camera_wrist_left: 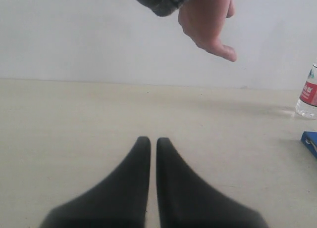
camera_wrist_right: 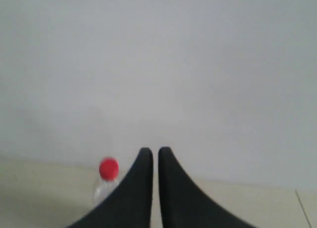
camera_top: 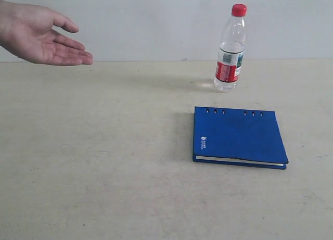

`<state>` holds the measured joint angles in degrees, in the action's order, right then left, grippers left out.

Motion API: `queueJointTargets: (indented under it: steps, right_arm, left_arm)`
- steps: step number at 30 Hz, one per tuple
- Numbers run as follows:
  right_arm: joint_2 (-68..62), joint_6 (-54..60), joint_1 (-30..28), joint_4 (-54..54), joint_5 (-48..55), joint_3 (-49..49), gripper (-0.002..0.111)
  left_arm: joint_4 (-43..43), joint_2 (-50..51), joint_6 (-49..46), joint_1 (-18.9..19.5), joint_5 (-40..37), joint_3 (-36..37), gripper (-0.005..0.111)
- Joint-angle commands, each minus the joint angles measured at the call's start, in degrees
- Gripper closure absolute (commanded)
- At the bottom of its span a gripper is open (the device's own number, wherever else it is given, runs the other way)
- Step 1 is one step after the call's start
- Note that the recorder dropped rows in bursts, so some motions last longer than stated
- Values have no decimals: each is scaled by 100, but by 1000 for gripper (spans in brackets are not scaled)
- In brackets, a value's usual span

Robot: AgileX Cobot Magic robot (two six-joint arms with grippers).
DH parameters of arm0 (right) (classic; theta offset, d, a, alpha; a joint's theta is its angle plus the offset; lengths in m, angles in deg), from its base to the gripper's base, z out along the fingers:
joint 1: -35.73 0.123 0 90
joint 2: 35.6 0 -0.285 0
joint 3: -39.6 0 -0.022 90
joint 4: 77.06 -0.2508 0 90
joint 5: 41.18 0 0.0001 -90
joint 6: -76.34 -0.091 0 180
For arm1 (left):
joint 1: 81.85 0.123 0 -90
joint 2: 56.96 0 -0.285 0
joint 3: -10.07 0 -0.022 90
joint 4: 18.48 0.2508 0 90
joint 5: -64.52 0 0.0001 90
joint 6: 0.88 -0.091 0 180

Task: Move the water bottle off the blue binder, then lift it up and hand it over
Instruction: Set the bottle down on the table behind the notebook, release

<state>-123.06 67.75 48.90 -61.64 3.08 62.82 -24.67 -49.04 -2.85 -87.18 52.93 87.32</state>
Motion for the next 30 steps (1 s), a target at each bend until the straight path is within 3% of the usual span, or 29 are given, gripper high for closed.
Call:
queueJointTargets:
  steps: [1, 5, 11, 14, 21, 30]
  right_arm:
    - [1549, -202, -1, -139, -849, 20, 107]
    - [2847, 706, -1, -139, -1309, 20, 107]
    - [3882, 2615, 11, -139, 63, -7, 107]
    - [4080, 2558, 12, -139, 207, -209, 107]
    - [3940, 2558, 12, -835, 460, -576, 107]
    - [4741, 2355, 12, -1216, 10, -472, 107]
  left_arm:
    - [-11, -14, -7, -26, 85, -3, 102]
    - [-11, -14, -7, -26, 85, -3, 102]
    - [-11, -14, -7, -26, 96, -3, 102]
    - [-50, -14, 16, -26, 214, -3, 102]
    - [-1222, -14, 617, -26, 317, -3, 102]
    - [-1054, -14, 117, -26, 688, -3, 102]
